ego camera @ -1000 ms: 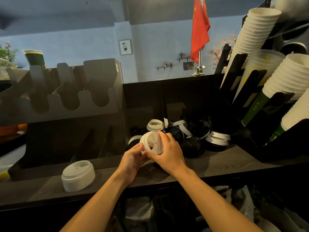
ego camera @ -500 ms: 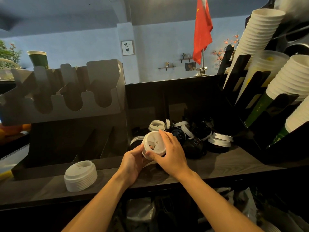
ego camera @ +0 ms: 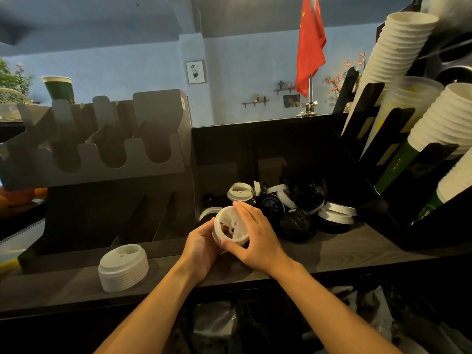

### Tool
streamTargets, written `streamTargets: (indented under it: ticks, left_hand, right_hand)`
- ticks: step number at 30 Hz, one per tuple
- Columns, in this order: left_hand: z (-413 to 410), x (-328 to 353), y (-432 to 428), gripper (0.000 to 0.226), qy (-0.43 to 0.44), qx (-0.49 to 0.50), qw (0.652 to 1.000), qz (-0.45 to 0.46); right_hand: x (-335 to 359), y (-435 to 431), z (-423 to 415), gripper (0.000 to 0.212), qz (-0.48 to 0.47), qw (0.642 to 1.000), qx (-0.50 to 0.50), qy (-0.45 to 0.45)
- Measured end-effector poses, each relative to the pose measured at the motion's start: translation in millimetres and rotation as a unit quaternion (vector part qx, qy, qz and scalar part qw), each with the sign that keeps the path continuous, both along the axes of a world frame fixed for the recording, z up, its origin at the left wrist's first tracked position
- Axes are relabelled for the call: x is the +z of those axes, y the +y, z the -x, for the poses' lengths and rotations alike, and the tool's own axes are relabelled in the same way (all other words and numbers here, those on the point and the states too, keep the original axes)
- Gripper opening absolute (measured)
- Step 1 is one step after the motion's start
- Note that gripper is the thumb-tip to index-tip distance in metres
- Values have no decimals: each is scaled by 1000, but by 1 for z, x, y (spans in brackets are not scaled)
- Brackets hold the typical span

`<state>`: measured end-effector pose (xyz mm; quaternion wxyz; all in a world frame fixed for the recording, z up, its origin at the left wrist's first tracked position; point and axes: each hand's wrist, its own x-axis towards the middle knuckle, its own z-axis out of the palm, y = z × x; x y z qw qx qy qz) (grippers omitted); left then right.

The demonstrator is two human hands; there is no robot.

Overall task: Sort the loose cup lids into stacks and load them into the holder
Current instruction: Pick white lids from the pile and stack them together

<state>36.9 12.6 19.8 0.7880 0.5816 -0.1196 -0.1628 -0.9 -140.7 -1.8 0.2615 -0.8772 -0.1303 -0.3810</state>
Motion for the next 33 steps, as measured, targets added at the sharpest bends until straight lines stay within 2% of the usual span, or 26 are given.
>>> streamTargets:
  ticks: [8, 17, 23, 27, 31, 33]
  left_hand:
    - [0, 1, 0, 39, 32, 21, 999, 28]
    - [-1, 2, 1, 36, 60, 29, 997, 31]
    - [-2, -1, 0, 41, 39, 34, 999, 7]
    - [-1, 0, 1, 52, 21, -1, 1000, -4]
    - [2, 1, 0, 48, -17, -37, 999, -21]
    - [0, 0, 1, 59, -13, -39, 999, -16]
  right_hand:
    - [0, 0, 2, 91, 30, 999, 29, 29]
    - [0, 1, 5, 88, 82, 996, 36, 13]
    - [-1, 1, 3, 86, 64, 998, 18, 16]
    - [0, 0, 2, 89, 30, 999, -26, -3]
    - [0, -1, 3, 85, 60, 998, -8, -12]
    - [-1, -1, 4, 86, 77, 997, 7, -1]
